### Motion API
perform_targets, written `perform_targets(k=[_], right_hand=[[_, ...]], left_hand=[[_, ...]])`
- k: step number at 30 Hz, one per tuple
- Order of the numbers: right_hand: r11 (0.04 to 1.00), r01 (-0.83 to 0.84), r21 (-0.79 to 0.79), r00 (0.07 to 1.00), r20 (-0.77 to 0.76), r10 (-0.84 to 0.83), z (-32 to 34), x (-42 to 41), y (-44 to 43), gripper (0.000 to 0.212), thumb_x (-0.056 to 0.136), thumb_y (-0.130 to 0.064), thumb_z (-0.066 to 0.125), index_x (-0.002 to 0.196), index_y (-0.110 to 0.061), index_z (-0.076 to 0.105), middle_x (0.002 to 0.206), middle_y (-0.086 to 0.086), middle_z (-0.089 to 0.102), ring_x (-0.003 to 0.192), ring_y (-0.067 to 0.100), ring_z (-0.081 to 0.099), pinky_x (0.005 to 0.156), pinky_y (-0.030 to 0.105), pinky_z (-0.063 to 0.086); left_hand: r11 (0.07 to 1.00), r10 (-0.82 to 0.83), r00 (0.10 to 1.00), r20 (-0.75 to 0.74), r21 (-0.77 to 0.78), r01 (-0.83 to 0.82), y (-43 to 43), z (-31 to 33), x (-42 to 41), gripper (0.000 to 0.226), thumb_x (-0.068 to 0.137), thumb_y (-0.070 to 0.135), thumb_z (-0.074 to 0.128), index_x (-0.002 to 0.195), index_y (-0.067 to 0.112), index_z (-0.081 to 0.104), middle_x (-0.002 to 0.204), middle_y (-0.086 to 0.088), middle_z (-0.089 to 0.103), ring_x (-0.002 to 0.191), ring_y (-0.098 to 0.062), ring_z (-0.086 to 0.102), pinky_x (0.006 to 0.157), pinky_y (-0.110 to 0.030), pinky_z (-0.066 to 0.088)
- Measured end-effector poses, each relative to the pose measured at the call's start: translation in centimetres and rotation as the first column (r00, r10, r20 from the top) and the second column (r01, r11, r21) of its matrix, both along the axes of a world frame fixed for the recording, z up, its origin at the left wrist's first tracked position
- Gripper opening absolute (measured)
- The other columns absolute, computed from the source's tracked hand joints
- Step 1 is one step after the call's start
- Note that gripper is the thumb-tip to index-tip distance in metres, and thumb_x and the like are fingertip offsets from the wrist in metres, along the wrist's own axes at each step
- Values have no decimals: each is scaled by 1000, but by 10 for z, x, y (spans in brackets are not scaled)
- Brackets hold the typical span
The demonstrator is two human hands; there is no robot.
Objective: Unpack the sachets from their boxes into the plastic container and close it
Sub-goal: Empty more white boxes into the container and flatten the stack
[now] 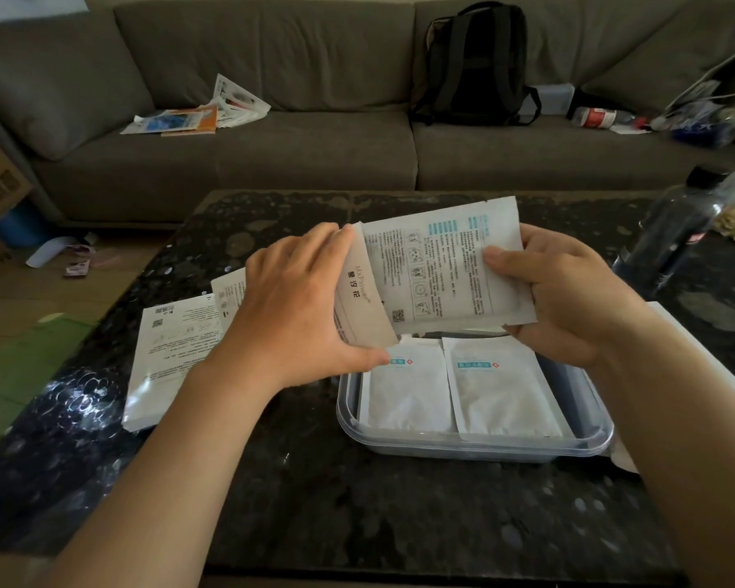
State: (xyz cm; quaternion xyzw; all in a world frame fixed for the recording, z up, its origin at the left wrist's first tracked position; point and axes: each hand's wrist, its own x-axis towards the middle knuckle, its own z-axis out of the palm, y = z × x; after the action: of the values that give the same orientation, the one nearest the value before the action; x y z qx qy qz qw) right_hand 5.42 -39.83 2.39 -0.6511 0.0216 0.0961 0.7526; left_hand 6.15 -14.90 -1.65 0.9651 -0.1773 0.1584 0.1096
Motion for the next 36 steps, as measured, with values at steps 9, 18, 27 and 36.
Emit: perform_targets(k=[9,18,27,36], right_hand=[[895,60,-442,968,246,57,3,-2,-25,27,103,-16,49,110,-31,69,105,-16,74,102,11,70,81,36,60],[268,47,-962,873,170,456,-36,-11,25,45,102,-6,49,134,-38,55,126,-1,65,104,21,64,91,38,58],[118,-360,-925,733,-203,650,-62,-10,30,57,97,-49,57,150,-41,38,161,-22,27,147,8,30,118,28,25],[93,-533,-841,706,-382,596,-72,-3,31,77,88,-77,34,155,-49,10,164,-24,-10,152,7,-15,125,47,-1]], left_hand=[[978,206,978,25,-28,-205,18,6,5,135,54,85,80,159,22,24,161,-2,35,143,-32,37,114,-57,30],[972,227,973,40,-79,-223,16,4,9,133,52,84,80,157,21,27,156,-5,41,139,-34,43,111,-60,33],[969,229,973,43,-100,-224,18,7,7,132,47,91,62,155,21,30,152,-4,44,137,-33,45,110,-59,35],[968,229,973,13,-112,-226,19,7,8,136,44,93,54,157,22,27,153,-2,41,139,-32,42,111,-59,34]])
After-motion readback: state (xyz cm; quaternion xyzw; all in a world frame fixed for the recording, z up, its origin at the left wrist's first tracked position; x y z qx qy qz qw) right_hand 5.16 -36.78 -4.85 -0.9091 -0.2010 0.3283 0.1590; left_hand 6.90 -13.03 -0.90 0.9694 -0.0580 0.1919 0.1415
